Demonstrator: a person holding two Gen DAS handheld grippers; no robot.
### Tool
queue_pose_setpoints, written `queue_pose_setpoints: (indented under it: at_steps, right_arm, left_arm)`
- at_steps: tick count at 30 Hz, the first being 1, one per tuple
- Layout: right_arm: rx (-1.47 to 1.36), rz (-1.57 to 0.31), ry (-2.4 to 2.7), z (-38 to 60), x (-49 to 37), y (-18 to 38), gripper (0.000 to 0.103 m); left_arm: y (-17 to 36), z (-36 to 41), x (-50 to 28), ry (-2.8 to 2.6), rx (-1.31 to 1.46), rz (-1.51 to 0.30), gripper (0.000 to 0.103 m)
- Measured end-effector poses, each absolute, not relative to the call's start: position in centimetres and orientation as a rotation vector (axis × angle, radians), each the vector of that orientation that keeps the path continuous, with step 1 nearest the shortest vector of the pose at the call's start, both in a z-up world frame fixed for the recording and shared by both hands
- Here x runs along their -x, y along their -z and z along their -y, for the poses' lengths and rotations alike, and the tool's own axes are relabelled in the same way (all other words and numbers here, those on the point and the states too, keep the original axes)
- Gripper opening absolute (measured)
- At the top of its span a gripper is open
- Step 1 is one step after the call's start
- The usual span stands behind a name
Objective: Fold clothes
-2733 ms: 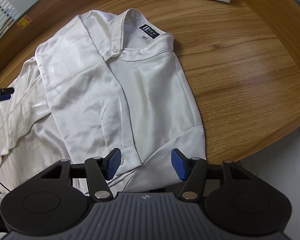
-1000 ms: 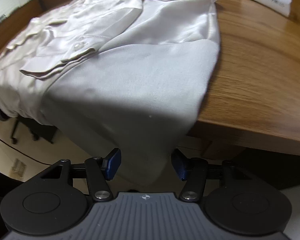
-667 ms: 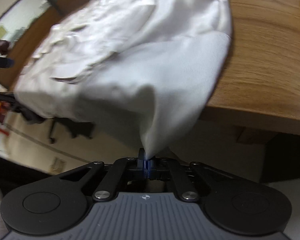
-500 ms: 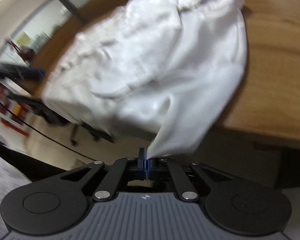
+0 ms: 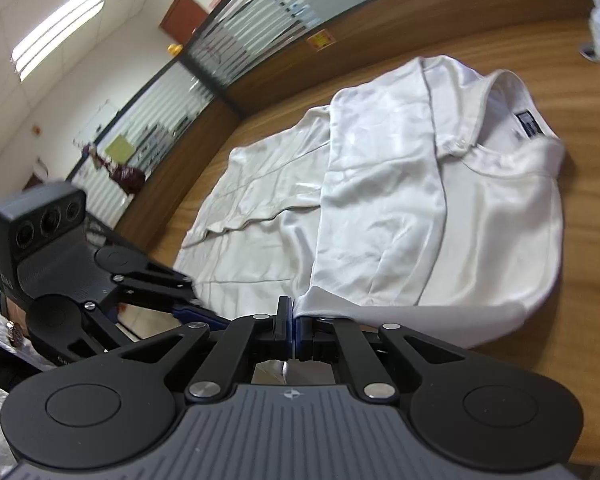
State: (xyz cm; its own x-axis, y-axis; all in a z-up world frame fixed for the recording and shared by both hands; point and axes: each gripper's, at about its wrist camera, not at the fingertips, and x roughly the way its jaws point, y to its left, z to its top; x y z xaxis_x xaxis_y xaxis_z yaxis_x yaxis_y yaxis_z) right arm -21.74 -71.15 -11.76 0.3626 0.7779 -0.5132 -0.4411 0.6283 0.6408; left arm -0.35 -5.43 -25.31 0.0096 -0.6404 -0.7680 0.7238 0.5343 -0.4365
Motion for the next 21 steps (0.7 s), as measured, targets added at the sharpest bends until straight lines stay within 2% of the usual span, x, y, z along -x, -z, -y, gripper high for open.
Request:
queue_pose_setpoints:
  at_steps: [7,8,9,12,15,17,18,19,21]
  right_arm:
    - [-0.444,-0.895,-0.813,71.2,21.8,11.7,0.001]
    - [-0.448,-0.895,-0.810,71.2,21.8,11.7,0.001]
    - [-0.451,-0.894,-0.808,71.3,21.8,11.7,0.001]
    - [-0.461,-0.886,-0.798,71.4,22.0,11.8,0.002]
    - [-0.485,-0.864,-0.763,72.0,22.3,11.7,0.010]
    - [-0.490,-0.847,-0.729,72.6,22.8,11.6,0.026]
    - [-0.488,-0.839,-0.712,72.9,23.1,11.6,0.031]
    - [-0.481,-0.836,-0.698,73.1,23.4,11.6,0.035]
    - [-0.443,-0.844,-0.662,73.6,24.8,11.8,0.037]
  left_arm:
    - [26.0,8.2,0.1,0.998,-0.114,-1.164,0.040]
    - [26.1,8.3,0.2,0.996,-0.114,-1.165,0.028]
    - [26.2,8.4,0.2,0.995,-0.115,-1.165,0.001]
    - [25.9,8.5,0.7,0.999,-0.140,-1.123,0.002]
    - [25.0,8.5,0.6,1.010,-0.138,-1.099,0.002]
    - [24.7,8.4,0.5,1.010,-0.126,-1.099,0.002]
    - [24.5,8.4,0.3,1.009,-0.119,-1.099,0.002]
    - [24.2,8.3,0.1,1.006,-0.105,-1.100,0.002]
    - [23.8,8.3,-0.3,1.002,-0.083,-1.107,0.002]
